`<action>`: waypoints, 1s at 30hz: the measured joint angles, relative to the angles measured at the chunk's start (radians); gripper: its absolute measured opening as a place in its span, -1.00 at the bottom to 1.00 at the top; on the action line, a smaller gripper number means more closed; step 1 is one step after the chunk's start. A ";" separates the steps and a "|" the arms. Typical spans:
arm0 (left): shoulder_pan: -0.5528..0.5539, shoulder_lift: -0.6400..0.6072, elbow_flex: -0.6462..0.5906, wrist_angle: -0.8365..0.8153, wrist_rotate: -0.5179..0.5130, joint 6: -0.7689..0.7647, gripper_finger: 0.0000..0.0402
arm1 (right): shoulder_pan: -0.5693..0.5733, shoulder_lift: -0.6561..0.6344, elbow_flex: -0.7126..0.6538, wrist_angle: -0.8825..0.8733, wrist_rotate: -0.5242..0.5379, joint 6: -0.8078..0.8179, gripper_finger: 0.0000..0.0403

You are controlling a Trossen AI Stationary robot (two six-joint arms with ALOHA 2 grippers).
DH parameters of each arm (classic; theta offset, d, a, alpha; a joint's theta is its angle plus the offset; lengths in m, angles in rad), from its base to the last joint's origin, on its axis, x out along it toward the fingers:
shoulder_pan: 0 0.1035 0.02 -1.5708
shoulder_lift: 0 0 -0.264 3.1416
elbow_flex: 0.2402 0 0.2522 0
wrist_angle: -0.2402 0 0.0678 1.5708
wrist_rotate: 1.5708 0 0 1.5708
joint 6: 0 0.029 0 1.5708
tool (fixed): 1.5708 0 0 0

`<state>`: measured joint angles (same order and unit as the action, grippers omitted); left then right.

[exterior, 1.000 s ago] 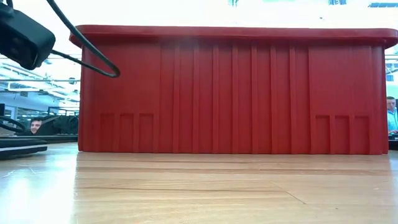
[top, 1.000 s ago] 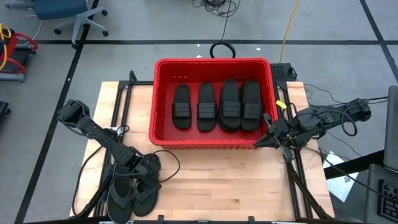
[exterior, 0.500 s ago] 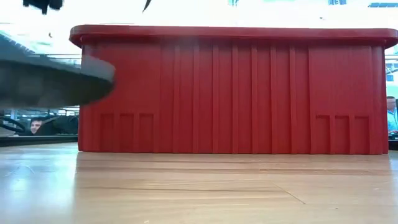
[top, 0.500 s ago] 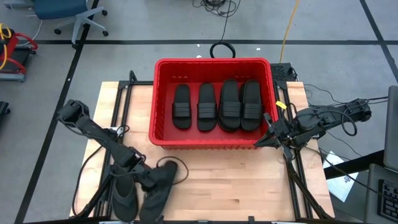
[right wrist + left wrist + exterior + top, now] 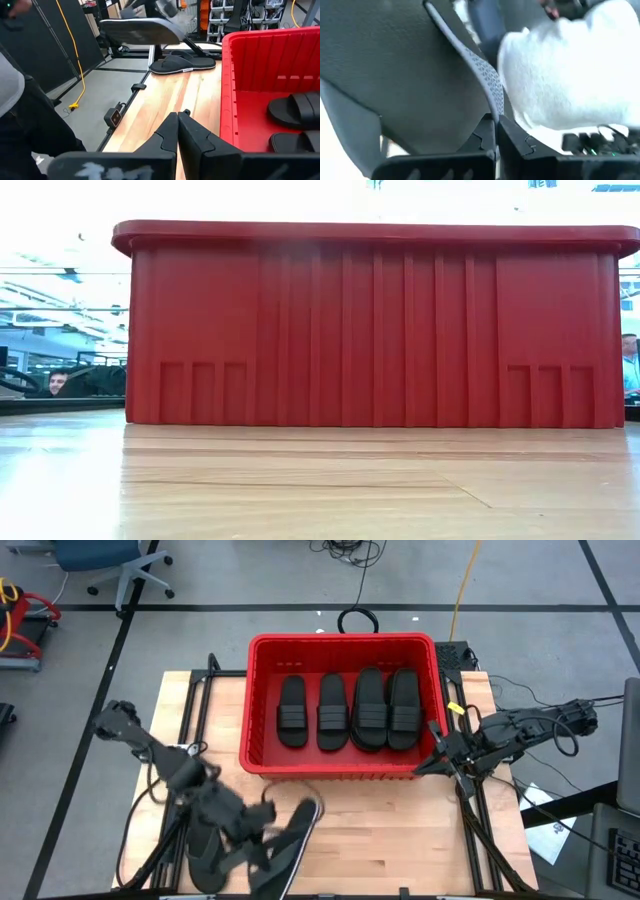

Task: Pick and place slides into bin
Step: Put the black slipper into the red bin

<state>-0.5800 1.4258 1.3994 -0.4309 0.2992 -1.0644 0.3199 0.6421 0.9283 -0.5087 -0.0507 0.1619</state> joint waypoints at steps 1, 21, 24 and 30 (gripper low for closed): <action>0.024 0.000 0.041 -0.062 0.006 0.005 -1.00 | 0.000 -0.003 0.000 0.001 0.000 -0.006 -1.00; 0.714 0.001 0.452 -0.516 -0.119 0.516 -1.00 | 0.000 -0.009 0.000 0.064 0.095 -0.083 -1.00; 0.843 0.031 0.454 -0.566 -0.048 0.579 -1.00 | -0.001 -0.009 0.000 0.111 0.177 -0.099 -1.00; 1.011 0.187 0.451 -0.637 0.123 0.797 -1.00 | -0.016 -0.016 0.000 0.153 0.328 -0.089 -1.00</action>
<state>0.4312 1.6123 1.8500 -1.0676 0.4218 -0.2675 0.3043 0.6262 0.9283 -0.3555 0.2777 0.0732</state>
